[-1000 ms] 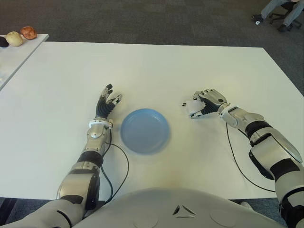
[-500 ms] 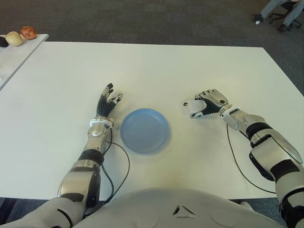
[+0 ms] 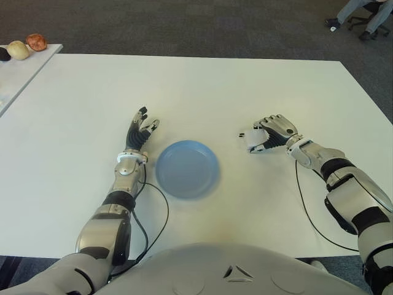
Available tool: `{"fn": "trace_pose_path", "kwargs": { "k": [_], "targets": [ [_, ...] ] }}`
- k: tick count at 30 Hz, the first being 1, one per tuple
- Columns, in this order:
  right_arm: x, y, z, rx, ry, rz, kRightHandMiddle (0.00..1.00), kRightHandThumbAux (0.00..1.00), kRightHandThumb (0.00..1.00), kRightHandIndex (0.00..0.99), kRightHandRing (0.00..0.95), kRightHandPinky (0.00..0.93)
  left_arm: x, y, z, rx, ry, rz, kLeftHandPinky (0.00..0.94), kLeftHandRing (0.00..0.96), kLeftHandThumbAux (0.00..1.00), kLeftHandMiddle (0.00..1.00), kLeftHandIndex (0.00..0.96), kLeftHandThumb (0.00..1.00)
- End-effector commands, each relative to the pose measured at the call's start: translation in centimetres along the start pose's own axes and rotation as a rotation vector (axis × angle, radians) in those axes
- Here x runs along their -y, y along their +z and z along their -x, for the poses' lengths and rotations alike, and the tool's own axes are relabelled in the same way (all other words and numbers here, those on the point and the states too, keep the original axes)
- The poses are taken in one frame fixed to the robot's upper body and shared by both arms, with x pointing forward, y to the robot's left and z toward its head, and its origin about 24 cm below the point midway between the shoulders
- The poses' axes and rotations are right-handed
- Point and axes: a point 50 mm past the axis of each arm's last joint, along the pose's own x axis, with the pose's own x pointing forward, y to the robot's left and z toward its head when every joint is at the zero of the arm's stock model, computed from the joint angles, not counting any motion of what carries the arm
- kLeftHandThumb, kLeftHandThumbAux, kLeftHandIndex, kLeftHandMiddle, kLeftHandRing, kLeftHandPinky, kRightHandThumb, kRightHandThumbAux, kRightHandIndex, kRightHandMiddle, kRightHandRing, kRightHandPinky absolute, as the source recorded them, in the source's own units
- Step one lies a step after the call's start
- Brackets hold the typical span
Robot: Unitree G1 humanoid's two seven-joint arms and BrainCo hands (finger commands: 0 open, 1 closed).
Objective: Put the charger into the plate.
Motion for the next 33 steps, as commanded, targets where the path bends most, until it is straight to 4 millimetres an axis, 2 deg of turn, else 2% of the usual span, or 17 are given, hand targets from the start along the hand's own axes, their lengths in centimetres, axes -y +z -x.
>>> {"fn": "trace_pose_path", "kwargs": {
  "k": [1,8,12,16,24,33],
  "targets": [
    [3.2,0.4,-1.6,0.098,-0.138,0.033,0.911,0.712,0.723,0.440,0.899,0.892,1.1,-4.4,2.6,-0.232,-0.035,0.022,0.039,0.029,0.573,0.044,0.022,0.000],
    [7.3,1.6,-2.8,0.205,-0.330,0.032,0.906,0.712,0.724,0.440,0.896,0.890,1.2,-4.4,2.5,-0.238,-0.034,0.025,0.037,0.030,0.567,0.047,0.029,0.000],
    [9.1,2.9,-3.2,0.253,-0.402,0.005,0.902,0.711,0.726,0.440,0.893,0.884,1.2,-4.4,2.5,-0.241,-0.035,0.024,0.035,0.030,0.569,0.049,0.030,0.000],
    [10.7,5.3,-3.7,0.297,-0.439,-0.058,0.898,0.711,0.728,0.440,0.889,0.880,1.3,-4.5,2.4,-0.253,-0.038,0.025,0.032,0.029,0.569,0.048,0.022,0.000],
    [12.3,8.7,-4.0,0.343,-0.439,-0.139,0.883,0.711,0.731,0.441,0.877,0.869,1.5,-4.5,2.3,-0.257,-0.039,0.031,0.041,0.029,0.564,0.046,0.020,0.000],
    [12.6,11.1,-4.2,0.376,-0.386,-0.160,0.868,0.712,0.728,0.441,0.864,0.857,1.8,-4.4,2.2,-0.259,-0.035,0.037,0.038,0.026,0.563,0.043,0.018,0.000]
  ]
}}
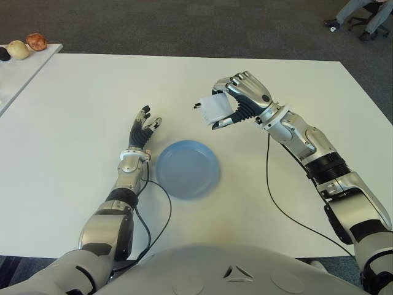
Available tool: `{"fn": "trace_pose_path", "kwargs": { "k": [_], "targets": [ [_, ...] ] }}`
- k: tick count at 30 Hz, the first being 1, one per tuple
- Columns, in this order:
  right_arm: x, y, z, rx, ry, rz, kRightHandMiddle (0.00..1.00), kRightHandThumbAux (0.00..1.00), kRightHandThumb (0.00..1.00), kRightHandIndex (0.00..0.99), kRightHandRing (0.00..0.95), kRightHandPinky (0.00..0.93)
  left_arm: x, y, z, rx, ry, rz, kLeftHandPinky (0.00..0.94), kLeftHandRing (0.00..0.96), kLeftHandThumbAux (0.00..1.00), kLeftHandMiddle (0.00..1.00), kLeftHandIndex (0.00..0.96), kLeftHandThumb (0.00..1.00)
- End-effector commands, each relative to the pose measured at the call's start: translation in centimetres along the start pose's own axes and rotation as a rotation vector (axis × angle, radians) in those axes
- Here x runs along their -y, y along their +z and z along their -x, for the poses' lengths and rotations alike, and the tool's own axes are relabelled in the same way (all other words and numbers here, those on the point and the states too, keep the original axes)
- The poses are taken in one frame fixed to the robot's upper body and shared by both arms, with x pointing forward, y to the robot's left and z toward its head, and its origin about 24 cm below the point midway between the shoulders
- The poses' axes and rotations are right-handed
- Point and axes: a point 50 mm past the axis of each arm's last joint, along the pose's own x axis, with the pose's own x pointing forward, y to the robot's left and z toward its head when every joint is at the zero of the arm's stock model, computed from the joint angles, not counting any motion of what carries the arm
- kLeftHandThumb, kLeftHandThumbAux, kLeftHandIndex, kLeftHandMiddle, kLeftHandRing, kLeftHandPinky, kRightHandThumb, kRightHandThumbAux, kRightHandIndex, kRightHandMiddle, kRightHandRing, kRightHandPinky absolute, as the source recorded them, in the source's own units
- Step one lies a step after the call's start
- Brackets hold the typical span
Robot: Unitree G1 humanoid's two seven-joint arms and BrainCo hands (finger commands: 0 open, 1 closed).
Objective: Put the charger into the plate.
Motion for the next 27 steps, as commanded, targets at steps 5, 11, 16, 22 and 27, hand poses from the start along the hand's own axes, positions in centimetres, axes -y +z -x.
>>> {"fn": "trace_pose_path", "kwargs": {
  "k": [5,11,16,22,27],
  "targets": [
    [-0.8,1.5,-0.6,0.007,0.057,-0.031,0.866,0.712,0.726,0.441,0.861,0.857,1.1,-4.7,2.7,-0.250,-0.020,0.023,0.036,0.026,0.561,0.043,0.016,0.000],
    [-1.8,2.1,-0.6,0.020,0.088,-0.040,0.865,0.712,0.725,0.441,0.861,0.862,1.2,-4.7,2.7,-0.252,-0.018,0.029,0.039,0.031,0.567,0.047,0.022,0.000],
    [-2.7,2.9,-0.4,0.033,0.115,-0.055,0.866,0.712,0.723,0.441,0.864,0.866,1.3,-4.7,2.7,-0.250,-0.013,0.044,0.041,0.035,0.588,0.049,0.023,0.000],
    [-3.6,3.6,-0.2,0.036,0.151,-0.080,0.866,0.713,0.720,0.441,0.865,0.864,1.4,-4.6,2.7,-0.245,-0.011,0.049,0.040,0.033,0.597,0.047,0.019,0.000],
    [-4.1,3.9,-0.1,0.032,0.168,-0.115,0.865,0.713,0.721,0.441,0.865,0.872,1.5,-4.5,2.7,-0.239,-0.016,0.048,0.032,0.026,0.587,0.042,0.011,0.000]
  ]
}}
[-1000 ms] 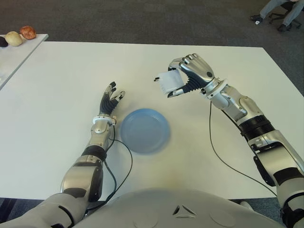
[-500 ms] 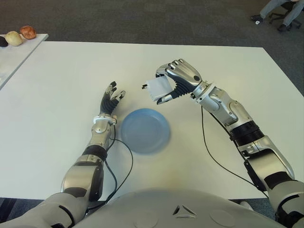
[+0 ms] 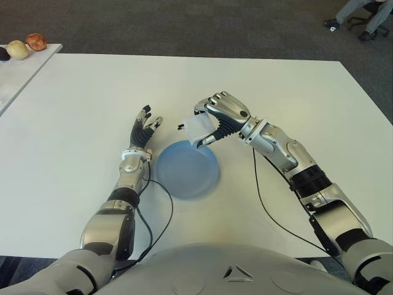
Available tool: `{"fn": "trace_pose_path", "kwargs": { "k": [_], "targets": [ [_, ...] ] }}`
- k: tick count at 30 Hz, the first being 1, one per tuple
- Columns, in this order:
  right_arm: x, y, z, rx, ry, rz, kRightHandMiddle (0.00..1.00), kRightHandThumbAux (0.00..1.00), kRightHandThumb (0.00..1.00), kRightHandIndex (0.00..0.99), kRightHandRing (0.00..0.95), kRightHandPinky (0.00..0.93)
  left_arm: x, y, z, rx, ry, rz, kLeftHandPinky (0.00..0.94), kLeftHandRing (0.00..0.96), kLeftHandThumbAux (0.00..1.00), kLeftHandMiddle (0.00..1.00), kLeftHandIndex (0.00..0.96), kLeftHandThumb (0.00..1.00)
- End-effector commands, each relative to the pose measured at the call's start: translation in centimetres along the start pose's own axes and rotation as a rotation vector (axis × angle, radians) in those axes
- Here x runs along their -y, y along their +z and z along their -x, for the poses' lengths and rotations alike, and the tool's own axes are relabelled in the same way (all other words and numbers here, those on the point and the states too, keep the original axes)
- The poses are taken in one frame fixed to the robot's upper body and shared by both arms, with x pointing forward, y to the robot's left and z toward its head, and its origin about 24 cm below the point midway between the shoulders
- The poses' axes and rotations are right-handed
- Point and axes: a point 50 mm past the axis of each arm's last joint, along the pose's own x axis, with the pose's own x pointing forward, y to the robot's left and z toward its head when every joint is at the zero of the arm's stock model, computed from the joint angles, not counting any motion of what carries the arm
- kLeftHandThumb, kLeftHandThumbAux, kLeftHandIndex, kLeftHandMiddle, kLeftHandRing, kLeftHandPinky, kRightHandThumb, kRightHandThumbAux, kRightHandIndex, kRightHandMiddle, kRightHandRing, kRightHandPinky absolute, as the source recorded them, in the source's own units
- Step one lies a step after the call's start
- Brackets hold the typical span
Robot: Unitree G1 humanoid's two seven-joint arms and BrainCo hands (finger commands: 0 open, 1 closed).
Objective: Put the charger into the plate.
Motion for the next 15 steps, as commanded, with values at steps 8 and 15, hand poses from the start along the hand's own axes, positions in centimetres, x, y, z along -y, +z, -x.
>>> {"fn": "trace_pose_path", "kwargs": {
  "k": [8,15],
  "targets": [
    [-0.87,0.15,-0.03,0.017,0.025,0.008,0.792,0.710,0.706,0.436,0.773,0.735,1.00,-4.46,2.67,-0.231,-0.023,0.014,0.026,0.021,0.571,0.038,0.005,0.000],
    [-0.99,-0.39,-0.02,0.028,0.046,-0.008,0.700,0.710,0.691,0.426,0.662,0.619,1.03,-4.45,2.62,-0.236,-0.030,0.012,0.018,0.014,0.555,0.033,0.000,0.000]
  ]
}}
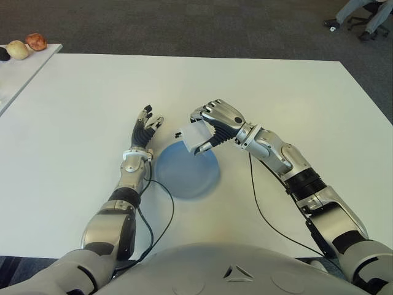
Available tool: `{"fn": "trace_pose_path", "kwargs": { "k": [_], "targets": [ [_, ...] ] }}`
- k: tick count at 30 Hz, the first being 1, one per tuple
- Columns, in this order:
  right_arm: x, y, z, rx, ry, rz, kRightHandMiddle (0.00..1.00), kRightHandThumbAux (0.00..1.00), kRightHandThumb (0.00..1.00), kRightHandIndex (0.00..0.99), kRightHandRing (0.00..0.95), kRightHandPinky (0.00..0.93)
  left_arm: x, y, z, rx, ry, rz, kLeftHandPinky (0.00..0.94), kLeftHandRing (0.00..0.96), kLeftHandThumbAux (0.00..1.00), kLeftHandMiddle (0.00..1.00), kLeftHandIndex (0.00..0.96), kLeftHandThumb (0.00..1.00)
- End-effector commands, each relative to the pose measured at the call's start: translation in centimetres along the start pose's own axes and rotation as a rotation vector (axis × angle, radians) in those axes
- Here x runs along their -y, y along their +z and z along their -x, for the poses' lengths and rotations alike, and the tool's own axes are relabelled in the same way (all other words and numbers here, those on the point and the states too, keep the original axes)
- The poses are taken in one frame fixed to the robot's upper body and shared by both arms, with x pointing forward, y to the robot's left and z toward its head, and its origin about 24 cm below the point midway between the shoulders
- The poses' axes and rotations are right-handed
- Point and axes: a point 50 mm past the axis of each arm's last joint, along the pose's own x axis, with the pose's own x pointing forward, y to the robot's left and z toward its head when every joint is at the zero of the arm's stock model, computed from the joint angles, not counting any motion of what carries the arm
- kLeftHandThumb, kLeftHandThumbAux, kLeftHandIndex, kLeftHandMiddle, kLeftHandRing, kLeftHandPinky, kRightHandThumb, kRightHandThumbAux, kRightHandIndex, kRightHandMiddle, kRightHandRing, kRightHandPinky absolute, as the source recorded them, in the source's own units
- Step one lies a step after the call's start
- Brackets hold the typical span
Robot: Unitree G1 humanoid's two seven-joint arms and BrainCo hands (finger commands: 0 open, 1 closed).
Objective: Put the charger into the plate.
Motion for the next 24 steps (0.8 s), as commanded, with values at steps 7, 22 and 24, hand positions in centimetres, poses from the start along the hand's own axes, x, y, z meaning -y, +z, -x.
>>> {"fn": "trace_pose_path", "kwargs": {
  "k": [7,22,24],
  "targets": [
    [-0.2,-0.7,0.0,0.002,0.042,-0.037,0.336,0.416,0.468,0.208,0.344,0.338,0.9,-4.5,2.6,-0.240,-0.023,0.015,0.023,0.012,0.563,0.030,0.002,0.000],
    [-0.9,-0.9,0.9,0.016,0.166,-0.071,0.001,0.220,0.201,0.001,0.002,0.002,0.9,-4.5,2.6,-0.242,-0.006,0.026,0.036,0.027,0.597,0.042,0.022,0.000],
    [-0.9,-1.0,1.0,0.017,0.166,-0.080,0.000,0.204,0.194,0.000,0.001,0.001,1.0,-4.4,2.6,-0.235,-0.006,0.027,0.045,0.032,0.594,0.045,0.026,0.000]
  ]
}}
